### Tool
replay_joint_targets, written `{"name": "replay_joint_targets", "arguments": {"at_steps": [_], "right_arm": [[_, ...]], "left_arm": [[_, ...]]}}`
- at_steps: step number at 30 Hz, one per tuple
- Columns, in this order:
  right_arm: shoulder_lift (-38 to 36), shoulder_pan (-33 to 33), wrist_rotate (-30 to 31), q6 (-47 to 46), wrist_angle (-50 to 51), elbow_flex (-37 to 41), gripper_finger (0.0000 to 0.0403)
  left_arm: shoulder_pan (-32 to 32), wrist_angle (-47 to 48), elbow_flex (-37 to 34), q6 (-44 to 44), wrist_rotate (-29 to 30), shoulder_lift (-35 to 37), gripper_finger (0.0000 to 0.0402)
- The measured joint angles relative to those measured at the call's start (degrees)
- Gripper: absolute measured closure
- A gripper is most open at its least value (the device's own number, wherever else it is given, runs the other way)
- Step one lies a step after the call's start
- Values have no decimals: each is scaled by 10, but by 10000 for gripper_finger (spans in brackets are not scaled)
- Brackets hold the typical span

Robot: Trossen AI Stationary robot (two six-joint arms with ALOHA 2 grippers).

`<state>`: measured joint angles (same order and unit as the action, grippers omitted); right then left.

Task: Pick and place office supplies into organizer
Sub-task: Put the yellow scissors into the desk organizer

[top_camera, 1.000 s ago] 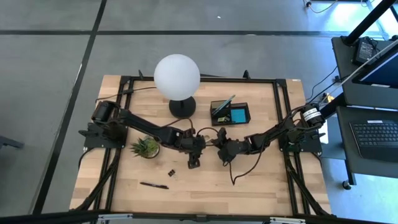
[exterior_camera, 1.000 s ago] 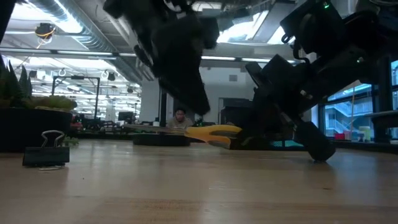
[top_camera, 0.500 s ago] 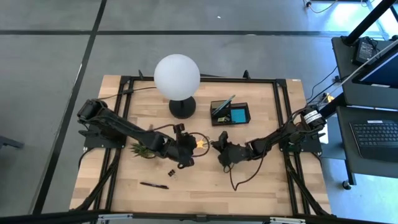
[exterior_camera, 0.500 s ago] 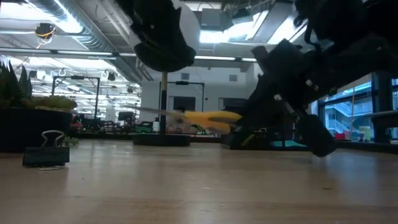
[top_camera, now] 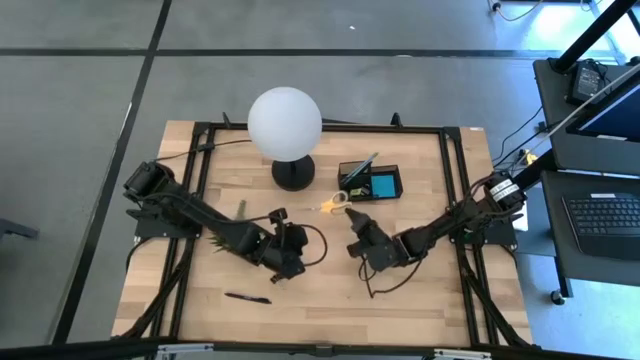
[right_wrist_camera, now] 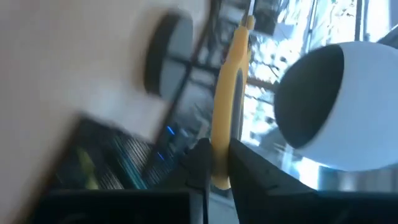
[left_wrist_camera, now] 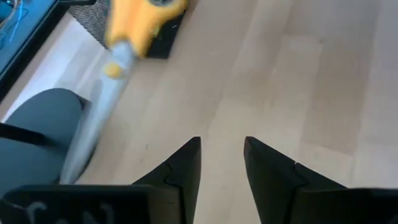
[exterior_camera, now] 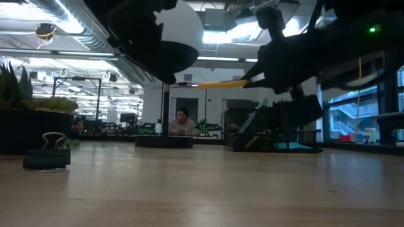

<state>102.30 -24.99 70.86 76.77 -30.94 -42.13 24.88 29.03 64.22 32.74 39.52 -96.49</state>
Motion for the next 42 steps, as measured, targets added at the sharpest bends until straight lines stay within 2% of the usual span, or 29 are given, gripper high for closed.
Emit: {"name": "replay_joint_targets", "arguments": {"at_steps": [3, 9, 16, 25, 29, 32, 42], "right_arm": [[-1, 12, 36, 75, 0, -4, 358], [-29, 45, 38, 120, 61, -4, 357], [-146, 52, 39, 120, 174, -4, 355], [-320, 59, 41, 73, 459, -4, 354], [-371, 68, 41, 24, 604, -4, 354], [-393, 68, 38, 1, 677, -4, 354], [-400, 98, 10, 60, 704, -4, 353]], "left_arm": [[11, -3, 0, 9, 0, 0, 288], [28, -4, 0, 34, -1, 0, 288], [41, -5, 0, 36, -1, 0, 288], [40, -5, 0, 36, -1, 0, 288], [40, -5, 0, 30, -1, 0, 288], [37, -5, 0, 25, 1, 0, 288], [12, -7, 0, 25, 4, 0, 288]]}}
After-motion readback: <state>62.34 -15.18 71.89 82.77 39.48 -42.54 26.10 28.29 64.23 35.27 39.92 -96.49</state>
